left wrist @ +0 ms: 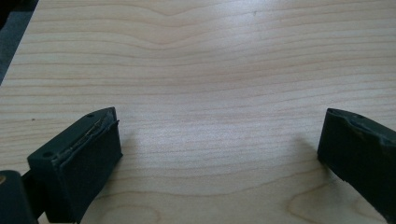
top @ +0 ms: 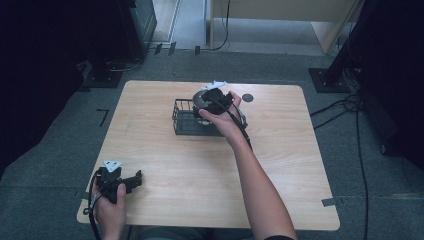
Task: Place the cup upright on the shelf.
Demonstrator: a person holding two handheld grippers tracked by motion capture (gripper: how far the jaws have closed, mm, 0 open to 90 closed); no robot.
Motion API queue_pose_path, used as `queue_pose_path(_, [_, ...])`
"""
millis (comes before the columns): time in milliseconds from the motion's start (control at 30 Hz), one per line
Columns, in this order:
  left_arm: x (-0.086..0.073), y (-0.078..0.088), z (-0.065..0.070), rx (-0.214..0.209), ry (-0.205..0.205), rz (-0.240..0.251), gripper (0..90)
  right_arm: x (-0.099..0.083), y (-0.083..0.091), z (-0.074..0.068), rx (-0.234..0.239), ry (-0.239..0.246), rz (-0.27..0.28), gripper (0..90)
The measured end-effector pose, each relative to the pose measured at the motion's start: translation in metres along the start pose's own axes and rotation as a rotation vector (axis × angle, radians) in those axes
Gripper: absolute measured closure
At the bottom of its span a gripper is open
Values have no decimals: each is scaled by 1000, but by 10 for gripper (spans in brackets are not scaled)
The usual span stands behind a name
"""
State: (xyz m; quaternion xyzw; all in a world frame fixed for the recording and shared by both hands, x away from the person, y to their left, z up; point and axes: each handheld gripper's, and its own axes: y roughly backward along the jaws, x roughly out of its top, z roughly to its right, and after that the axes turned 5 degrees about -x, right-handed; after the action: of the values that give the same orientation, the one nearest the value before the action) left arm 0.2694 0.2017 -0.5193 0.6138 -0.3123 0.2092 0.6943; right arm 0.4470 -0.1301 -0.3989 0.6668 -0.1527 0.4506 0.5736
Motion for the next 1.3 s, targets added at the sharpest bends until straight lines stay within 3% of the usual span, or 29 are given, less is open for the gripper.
queue_pose_path(133, [0, 0, 0, 0, 0, 0, 0, -4, -6, 1, 9, 11, -32, 62])
queue_pose_path(267, [0, 0, 0, 0, 0, 0, 0, -6, -7, 4, 26, -15, -29, 43])
queue_pose_path(367, [0, 0, 0, 0, 0, 0, 0, -5, -5, 8, 65, -49, -23, 0])
queue_pose_path(900, [0, 0, 0, 0, 0, 0, 0, -4, 34, 15, 50, -71, 67, 0])
queue_pose_path(1300, [0, 0, 0, 0, 0, 0, 0, -28, 60, 24, 32, -77, 99, 0])
